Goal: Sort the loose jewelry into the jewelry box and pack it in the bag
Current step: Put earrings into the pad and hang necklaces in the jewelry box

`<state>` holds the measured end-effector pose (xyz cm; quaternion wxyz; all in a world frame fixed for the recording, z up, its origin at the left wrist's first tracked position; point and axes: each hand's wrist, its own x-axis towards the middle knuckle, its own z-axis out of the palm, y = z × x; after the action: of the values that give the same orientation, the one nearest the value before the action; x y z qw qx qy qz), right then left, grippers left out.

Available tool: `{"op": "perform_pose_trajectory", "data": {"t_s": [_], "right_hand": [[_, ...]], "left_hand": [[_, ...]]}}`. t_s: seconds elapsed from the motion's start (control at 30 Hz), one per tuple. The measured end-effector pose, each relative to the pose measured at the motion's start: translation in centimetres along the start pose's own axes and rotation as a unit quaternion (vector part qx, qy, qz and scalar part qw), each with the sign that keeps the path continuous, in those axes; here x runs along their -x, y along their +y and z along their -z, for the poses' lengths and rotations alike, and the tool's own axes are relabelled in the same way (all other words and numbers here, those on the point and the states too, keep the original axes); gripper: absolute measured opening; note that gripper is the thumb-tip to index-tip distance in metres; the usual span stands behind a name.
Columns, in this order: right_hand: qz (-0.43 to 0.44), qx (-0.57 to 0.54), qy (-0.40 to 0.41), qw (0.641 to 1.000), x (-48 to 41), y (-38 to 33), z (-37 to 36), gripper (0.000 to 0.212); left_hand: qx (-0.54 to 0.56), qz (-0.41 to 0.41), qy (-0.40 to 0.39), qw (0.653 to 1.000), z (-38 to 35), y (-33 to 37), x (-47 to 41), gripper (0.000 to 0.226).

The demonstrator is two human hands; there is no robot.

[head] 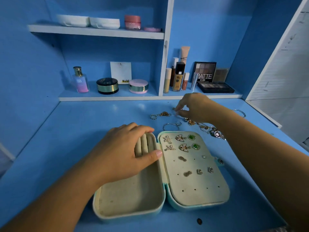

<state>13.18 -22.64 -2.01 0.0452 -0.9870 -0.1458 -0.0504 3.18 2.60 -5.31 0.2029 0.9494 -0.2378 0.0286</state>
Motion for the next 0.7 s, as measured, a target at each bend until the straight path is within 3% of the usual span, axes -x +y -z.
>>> {"op": "perform_pose_trajectory", "data": {"t_s": [0.13,0.4,0.53,0.7], "right_hand": [[-0.011,-0.019,-0.033,0.999,-1.1,-0.4,-0.4,0.02],[-0.01,0.07,-0.054,0.996,-0.9,-1.6,-0.5,0.021],[0.031,-0.058,0.024,0.998,3.5,-3.0,2.0,0.013],[0.064,-0.101,-0.024,0.993,12.5,-4.6,3.4,0.006]], "left_hand": [[0.003,-0.001,-0.001,1.0,0.1,0.0,0.1,0.078],[0.008,-0.003,0.0,1.0,0.1,0.0,0.0,0.079],[0.035,-0.001,0.014,0.999,0.0,-0.3,-0.1,0.081],[0.04,-0.006,0.015,0.999,-0.1,-0.4,-0.2,0.082]]}}
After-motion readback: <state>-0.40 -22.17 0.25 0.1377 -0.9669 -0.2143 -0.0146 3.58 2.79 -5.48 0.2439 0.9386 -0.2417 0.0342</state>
